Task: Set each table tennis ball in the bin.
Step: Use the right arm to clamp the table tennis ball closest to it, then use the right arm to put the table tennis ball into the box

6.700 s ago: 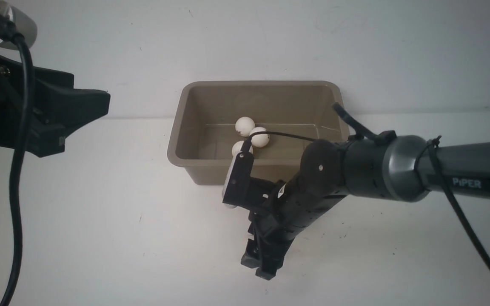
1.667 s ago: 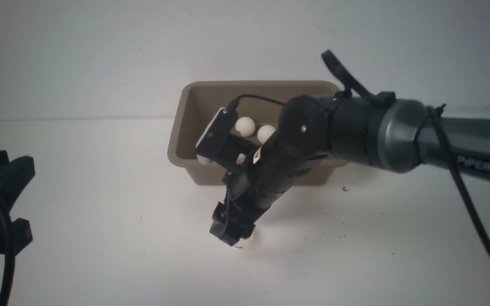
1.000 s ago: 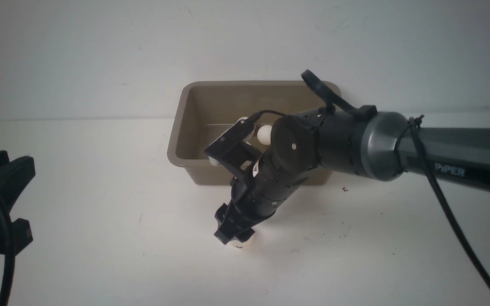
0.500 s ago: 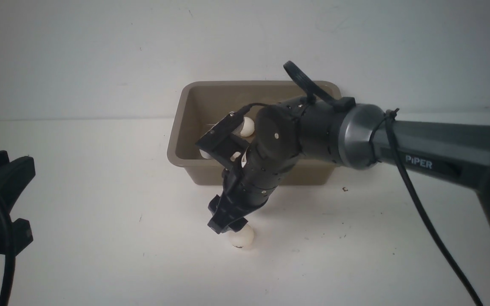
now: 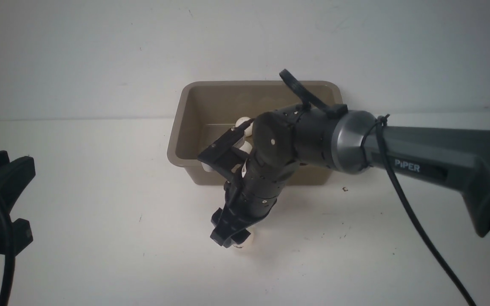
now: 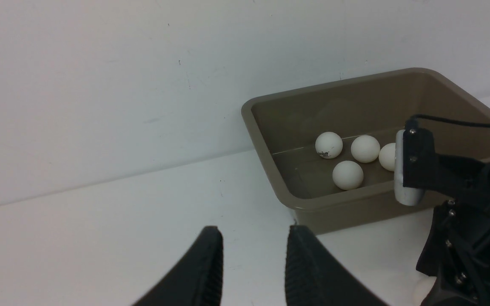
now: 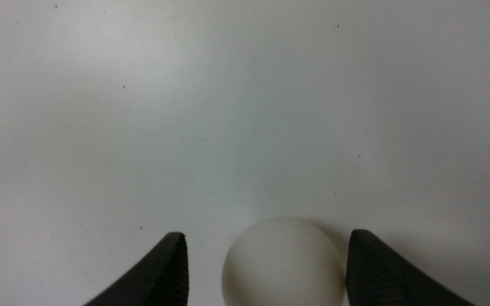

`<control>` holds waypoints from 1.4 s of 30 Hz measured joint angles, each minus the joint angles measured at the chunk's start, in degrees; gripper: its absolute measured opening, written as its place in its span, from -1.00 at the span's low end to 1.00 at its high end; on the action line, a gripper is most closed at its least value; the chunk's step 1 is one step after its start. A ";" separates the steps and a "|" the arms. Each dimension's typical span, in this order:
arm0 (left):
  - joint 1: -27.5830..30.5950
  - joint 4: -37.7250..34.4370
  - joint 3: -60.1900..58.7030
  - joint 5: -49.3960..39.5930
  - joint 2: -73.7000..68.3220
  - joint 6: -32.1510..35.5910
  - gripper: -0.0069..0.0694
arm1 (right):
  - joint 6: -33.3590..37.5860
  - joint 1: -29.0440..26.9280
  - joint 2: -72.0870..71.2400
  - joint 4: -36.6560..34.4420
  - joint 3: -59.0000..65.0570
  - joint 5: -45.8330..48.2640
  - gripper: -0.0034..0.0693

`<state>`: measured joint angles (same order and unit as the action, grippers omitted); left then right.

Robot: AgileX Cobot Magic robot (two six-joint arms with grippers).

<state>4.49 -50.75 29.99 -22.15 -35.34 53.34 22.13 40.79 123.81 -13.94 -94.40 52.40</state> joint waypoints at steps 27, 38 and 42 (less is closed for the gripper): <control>0.00 0.00 -0.06 0.00 0.00 0.00 -0.31 | 4.25 0.48 -3.00 0.82 -11.08 5.56 0.07; 0.00 0.00 -0.06 0.00 0.00 0.00 -0.31 | 0.59 -10.08 3.00 13.94 -29.67 2.89 0.07; 0.00 0.00 -0.06 0.00 0.00 0.00 -0.31 | 0.56 -11.96 7.04 13.94 -29.67 3.21 0.07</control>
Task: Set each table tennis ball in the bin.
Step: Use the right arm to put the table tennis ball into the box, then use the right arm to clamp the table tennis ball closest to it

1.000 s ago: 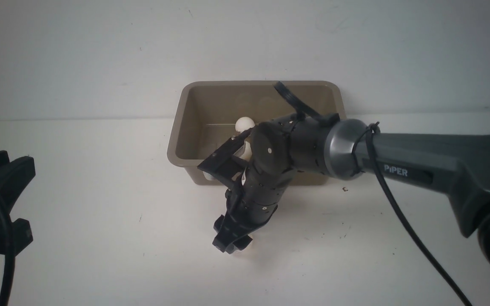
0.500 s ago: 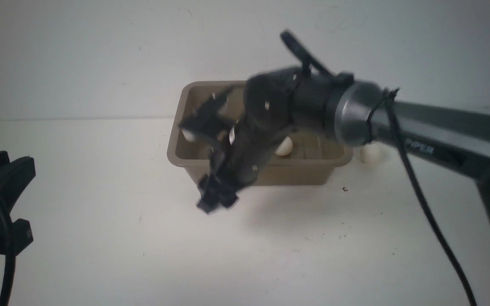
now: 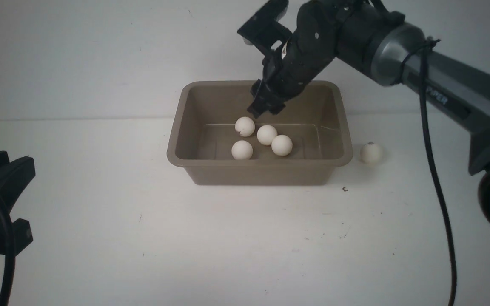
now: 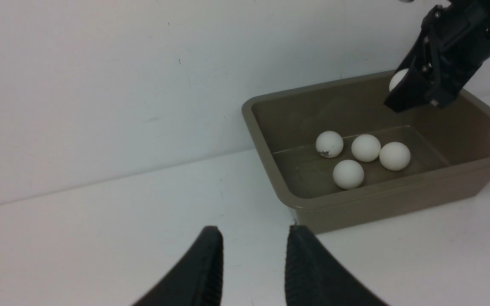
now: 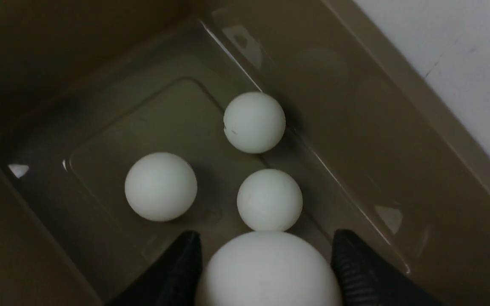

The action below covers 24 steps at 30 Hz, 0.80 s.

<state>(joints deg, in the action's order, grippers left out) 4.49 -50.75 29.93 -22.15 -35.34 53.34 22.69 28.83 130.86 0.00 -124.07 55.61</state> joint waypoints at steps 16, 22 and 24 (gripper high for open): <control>0.00 0.00 0.00 -0.07 0.00 0.00 -0.31 | 0.58 -0.39 -0.61 2.52 0.00 2.29 0.70; 0.00 0.00 0.00 -0.16 0.00 0.00 -0.31 | 2.33 -6.47 -13.21 1.94 -0.13 3.96 0.63; 0.00 0.00 0.00 -0.28 0.00 0.00 -0.31 | 2.59 -10.98 -15.83 -0.92 -0.40 4.17 0.63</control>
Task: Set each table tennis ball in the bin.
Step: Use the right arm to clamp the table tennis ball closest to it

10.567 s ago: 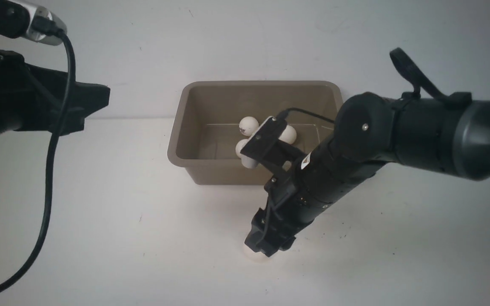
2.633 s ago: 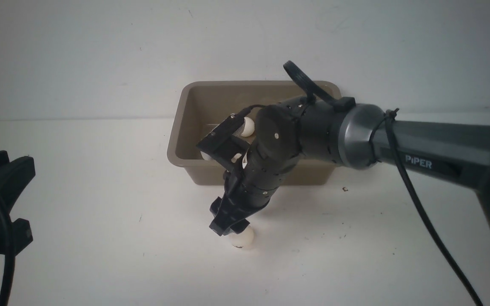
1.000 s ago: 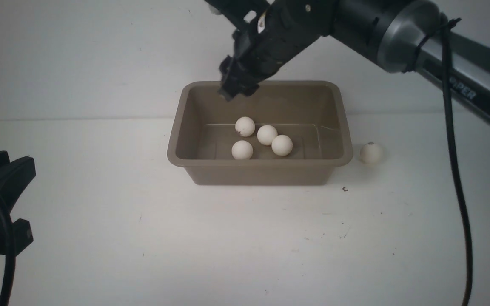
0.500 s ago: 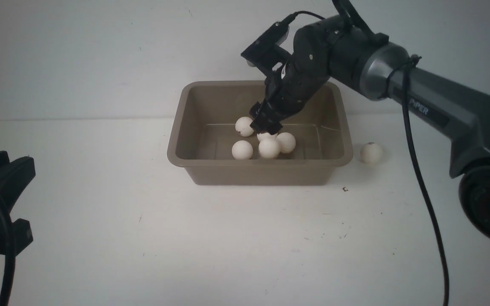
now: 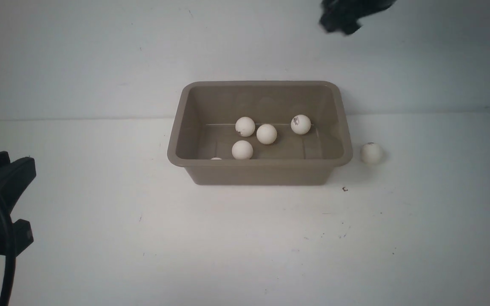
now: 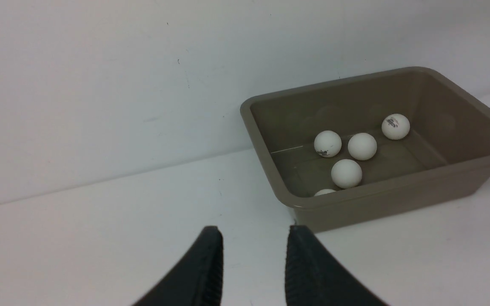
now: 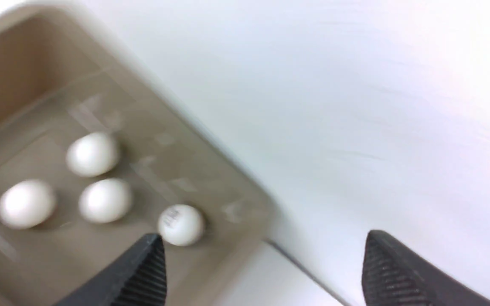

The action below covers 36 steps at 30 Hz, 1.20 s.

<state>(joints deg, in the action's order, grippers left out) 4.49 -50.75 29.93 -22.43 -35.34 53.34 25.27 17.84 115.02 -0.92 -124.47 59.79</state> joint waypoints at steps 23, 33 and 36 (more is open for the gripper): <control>0.00 0.00 0.00 -1.73 0.00 0.06 -0.31 | 4.78 -15.70 11.62 -15.00 9.96 2.40 0.63; 0.00 0.00 0.00 -1.73 0.00 0.45 -0.31 | 4.57 -13.64 15.34 -16.04 9.96 3.72 0.63; 0.00 0.00 0.00 -1.73 0.00 0.45 -0.31 | 4.57 -12.31 15.46 -15.76 9.96 3.72 0.63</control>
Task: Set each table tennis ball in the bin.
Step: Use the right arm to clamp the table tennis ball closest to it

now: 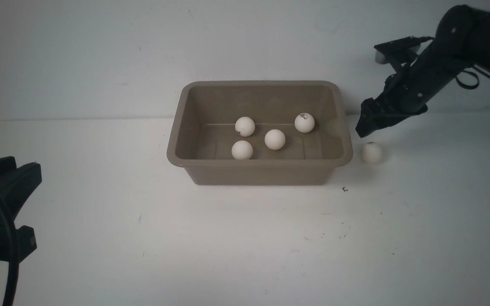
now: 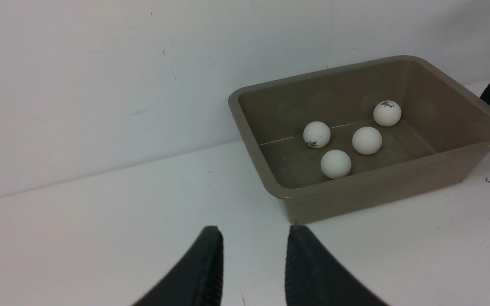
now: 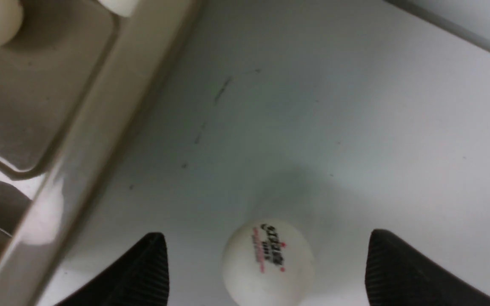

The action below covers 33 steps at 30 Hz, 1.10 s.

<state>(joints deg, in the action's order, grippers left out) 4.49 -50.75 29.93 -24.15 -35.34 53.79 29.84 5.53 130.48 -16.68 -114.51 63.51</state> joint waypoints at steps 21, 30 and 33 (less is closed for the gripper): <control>0.00 0.00 0.00 0.00 0.00 0.00 -0.31 | -2.76 2.15 3.82 5.22 0.00 0.19 0.59; 0.00 0.00 0.00 0.05 0.00 0.06 -0.31 | -4.26 2.15 4.38 7.89 0.00 0.23 0.07; 0.00 0.00 0.00 0.05 0.00 0.06 -0.31 | -4.26 2.15 4.38 7.94 0.00 0.30 0.06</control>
<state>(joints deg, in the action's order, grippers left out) 4.49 -50.75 29.93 -24.10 -35.34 53.85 25.58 7.68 134.86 -8.74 -114.51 63.81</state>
